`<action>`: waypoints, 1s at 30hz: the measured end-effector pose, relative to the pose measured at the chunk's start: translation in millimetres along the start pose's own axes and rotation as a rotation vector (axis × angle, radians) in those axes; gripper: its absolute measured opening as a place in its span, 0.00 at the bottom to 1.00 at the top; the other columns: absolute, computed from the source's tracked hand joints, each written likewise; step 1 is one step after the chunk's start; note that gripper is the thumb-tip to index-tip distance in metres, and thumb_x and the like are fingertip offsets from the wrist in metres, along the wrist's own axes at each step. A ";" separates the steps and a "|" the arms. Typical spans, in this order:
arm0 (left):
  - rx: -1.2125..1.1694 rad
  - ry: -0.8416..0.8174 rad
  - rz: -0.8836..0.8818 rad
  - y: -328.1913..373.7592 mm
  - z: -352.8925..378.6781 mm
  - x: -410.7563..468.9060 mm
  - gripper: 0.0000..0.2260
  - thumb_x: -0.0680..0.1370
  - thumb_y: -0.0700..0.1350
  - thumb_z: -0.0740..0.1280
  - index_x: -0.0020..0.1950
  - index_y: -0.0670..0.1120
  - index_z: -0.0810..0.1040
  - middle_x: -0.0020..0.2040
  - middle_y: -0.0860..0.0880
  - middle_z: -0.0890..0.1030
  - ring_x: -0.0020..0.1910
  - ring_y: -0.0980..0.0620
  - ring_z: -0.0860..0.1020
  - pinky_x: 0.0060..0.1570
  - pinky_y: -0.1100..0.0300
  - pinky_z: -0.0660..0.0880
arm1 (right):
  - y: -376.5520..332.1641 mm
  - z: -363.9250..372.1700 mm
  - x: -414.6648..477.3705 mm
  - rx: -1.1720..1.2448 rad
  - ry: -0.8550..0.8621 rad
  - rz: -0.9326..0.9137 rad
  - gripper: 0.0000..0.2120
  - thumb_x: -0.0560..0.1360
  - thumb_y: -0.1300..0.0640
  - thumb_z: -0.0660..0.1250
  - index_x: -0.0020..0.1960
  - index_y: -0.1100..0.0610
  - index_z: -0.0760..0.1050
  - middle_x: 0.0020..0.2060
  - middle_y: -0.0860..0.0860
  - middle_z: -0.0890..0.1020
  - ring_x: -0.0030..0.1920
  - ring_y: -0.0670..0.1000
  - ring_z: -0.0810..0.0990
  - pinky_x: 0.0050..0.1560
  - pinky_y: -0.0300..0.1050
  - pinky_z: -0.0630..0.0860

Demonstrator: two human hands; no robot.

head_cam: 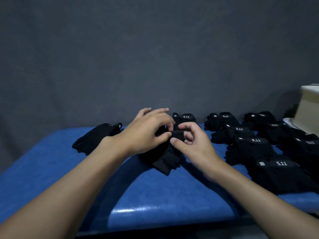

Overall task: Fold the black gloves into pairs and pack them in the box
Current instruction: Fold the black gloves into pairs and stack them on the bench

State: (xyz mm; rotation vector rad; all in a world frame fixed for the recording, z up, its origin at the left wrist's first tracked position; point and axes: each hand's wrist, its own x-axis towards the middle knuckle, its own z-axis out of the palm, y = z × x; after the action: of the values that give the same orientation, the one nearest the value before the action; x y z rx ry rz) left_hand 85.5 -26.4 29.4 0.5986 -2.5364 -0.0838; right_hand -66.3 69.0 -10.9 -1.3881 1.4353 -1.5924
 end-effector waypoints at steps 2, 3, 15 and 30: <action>0.018 0.064 0.017 4.6 -1.5 1.8 0.02 0.78 0.47 0.68 0.49 0.52 0.77 0.53 0.58 0.80 0.67 0.60 0.71 0.75 0.49 0.53 | -0.3 -1.6 -1.4 0.042 -0.027 0.005 0.16 0.73 0.67 0.71 0.56 0.54 0.72 0.46 0.55 0.84 0.42 0.44 0.82 0.43 0.37 0.78; 0.032 0.095 0.024 6.6 -2.8 2.3 0.02 0.77 0.47 0.68 0.49 0.52 0.77 0.50 0.58 0.80 0.60 0.60 0.75 0.74 0.51 0.55 | -0.2 -2.3 -1.7 0.054 -0.029 0.004 0.17 0.73 0.68 0.71 0.56 0.55 0.72 0.45 0.55 0.84 0.43 0.46 0.83 0.43 0.39 0.79; -0.265 0.358 -0.184 6.8 -22.4 -22.6 0.03 0.76 0.45 0.71 0.48 0.52 0.78 0.38 0.55 0.80 0.40 0.54 0.79 0.44 0.54 0.77 | -7.6 5.9 -1.1 0.161 -0.027 0.016 0.16 0.72 0.66 0.73 0.57 0.55 0.75 0.46 0.54 0.86 0.49 0.52 0.85 0.51 0.48 0.82; -0.564 0.419 -0.410 -3.6 -23.1 -30.0 0.06 0.78 0.38 0.70 0.44 0.48 0.82 0.38 0.45 0.81 0.34 0.56 0.75 0.37 0.60 0.74 | -8.6 20.0 8.9 0.235 0.014 -0.118 0.16 0.78 0.66 0.66 0.59 0.49 0.74 0.48 0.55 0.85 0.48 0.52 0.84 0.49 0.48 0.80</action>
State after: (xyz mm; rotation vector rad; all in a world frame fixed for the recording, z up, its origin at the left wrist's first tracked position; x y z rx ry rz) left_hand 121.5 -15.3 34.2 0.7887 -1.8365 -0.7131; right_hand -48.4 56.4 -2.5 -1.3453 1.1485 -1.7842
